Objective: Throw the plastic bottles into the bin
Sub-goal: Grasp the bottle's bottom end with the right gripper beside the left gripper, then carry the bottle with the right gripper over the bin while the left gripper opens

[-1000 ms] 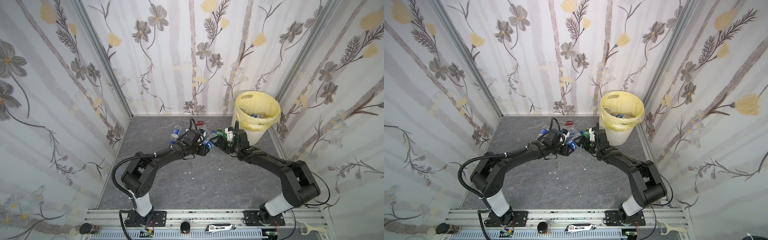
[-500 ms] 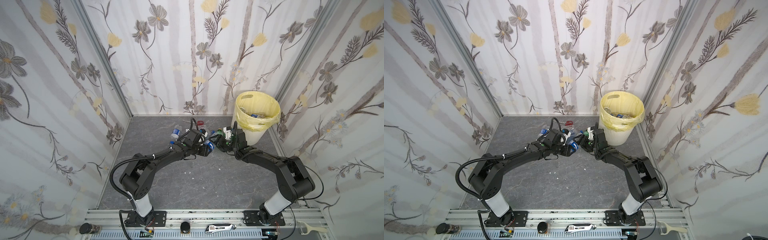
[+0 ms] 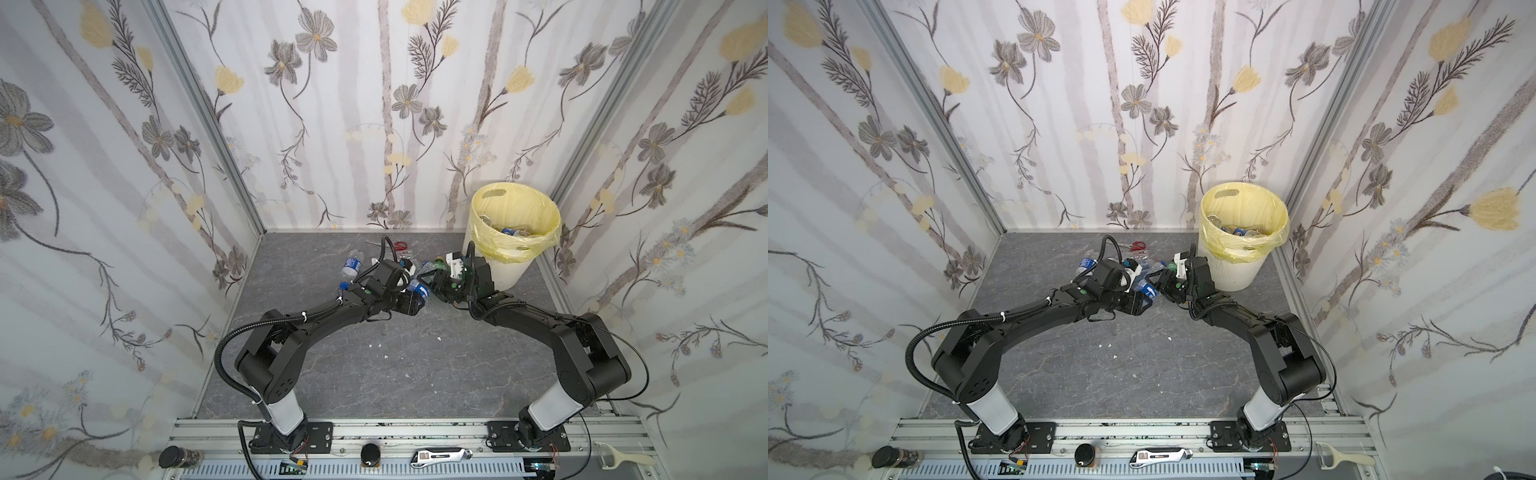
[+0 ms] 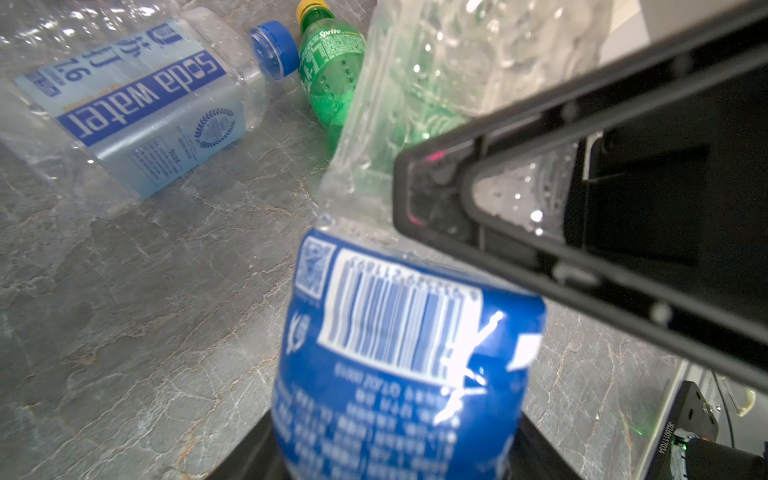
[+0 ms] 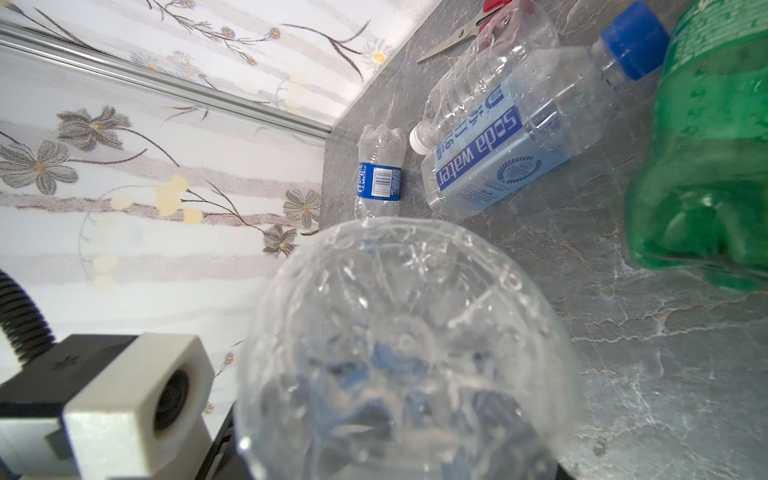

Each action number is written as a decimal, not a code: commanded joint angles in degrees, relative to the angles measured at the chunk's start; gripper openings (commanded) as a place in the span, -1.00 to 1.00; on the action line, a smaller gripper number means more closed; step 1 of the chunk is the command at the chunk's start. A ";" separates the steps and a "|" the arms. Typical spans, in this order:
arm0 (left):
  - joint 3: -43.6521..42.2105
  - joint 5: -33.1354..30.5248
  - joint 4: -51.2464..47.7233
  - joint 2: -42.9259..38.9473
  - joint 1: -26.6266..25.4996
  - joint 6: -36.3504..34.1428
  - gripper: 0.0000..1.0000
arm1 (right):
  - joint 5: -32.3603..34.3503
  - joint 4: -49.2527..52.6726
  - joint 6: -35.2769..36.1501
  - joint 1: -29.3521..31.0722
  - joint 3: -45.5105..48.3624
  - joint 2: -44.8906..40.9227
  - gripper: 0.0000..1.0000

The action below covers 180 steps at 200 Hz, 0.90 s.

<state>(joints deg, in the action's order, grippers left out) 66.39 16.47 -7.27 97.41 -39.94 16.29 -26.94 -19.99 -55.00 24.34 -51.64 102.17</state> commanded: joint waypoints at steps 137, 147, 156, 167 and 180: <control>-1.54 -4.02 -0.18 -10.01 0.32 -3.85 1.00 | 3.19 7.67 4.91 -0.37 -7.97 -2.02 0.00; -0.65 -4.29 -0.35 -10.60 0.38 -4.13 1.00 | 3.54 9.06 5.57 -0.57 -9.65 -2.34 0.01; 0.28 -4.34 -0.43 -10.88 0.29 -4.42 1.00 | 3.81 10.40 6.36 -0.77 -11.24 -2.53 0.01; 1.39 -4.13 -0.64 -11.09 0.31 -4.90 1.00 | 4.25 11.85 7.23 -1.09 -13.28 -2.80 0.01; 2.99 -3.74 -0.73 -11.14 0.31 -5.60 1.00 | 4.20 13.42 7.95 -1.85 -15.96 -2.82 0.01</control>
<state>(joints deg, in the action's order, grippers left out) 67.11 13.06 -8.23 86.85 -39.64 12.51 -23.70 -9.37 -49.47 23.31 -63.90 99.85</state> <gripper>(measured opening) 0.997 0.519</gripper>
